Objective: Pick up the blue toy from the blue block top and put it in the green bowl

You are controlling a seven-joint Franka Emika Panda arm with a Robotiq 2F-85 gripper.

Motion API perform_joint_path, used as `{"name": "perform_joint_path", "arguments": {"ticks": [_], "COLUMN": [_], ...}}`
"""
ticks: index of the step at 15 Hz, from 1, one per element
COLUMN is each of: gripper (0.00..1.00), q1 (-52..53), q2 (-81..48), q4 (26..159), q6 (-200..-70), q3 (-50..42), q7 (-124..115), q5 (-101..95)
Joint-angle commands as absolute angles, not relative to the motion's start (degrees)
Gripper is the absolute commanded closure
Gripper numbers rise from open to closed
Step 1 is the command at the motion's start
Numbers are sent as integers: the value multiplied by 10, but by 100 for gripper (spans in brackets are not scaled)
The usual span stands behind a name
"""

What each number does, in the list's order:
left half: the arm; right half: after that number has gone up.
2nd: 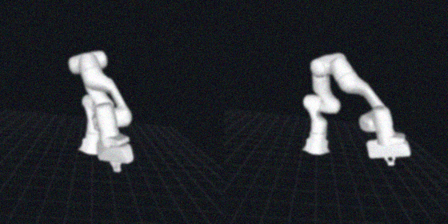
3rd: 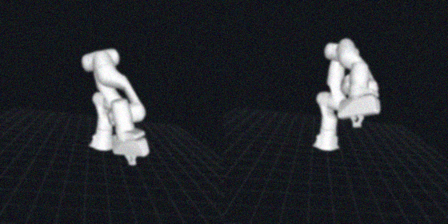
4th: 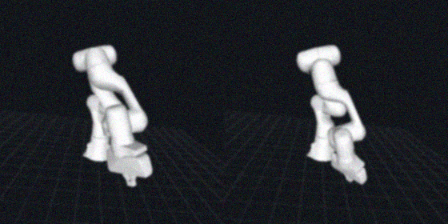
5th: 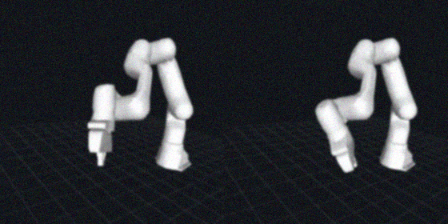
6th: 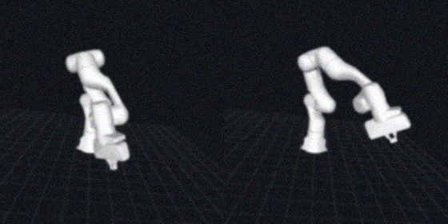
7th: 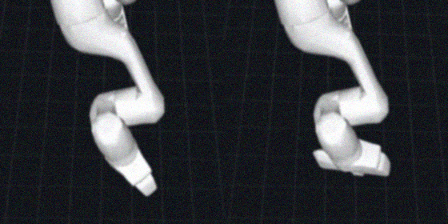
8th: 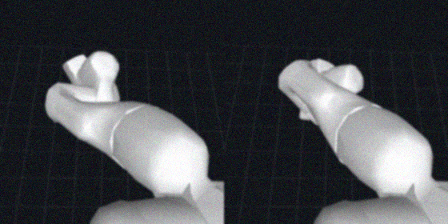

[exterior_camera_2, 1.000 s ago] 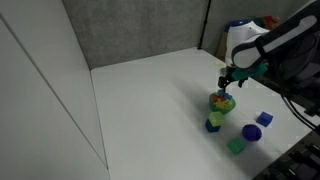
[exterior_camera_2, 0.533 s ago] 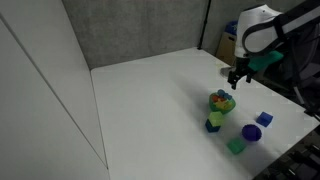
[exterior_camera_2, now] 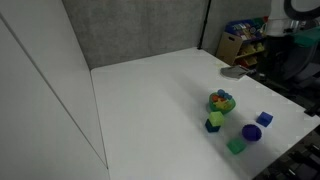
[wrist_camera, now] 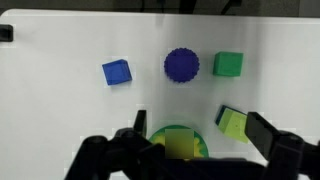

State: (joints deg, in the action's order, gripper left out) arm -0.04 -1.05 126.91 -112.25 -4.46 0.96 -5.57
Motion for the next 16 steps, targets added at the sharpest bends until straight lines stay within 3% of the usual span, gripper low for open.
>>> {"name": "perform_joint_path", "arguments": {"ticks": [1, 9, 16], "gripper": [0, 0, 0], "q1": [-7, -9, -6], "q2": [100, 261, 282], "q4": [1321, 1298, 1302], "q6": [-1085, -984, -994], "q3": [-33, -25, -20], "q7": [5, -12, -9], "q5": [-33, 5, -1]}}
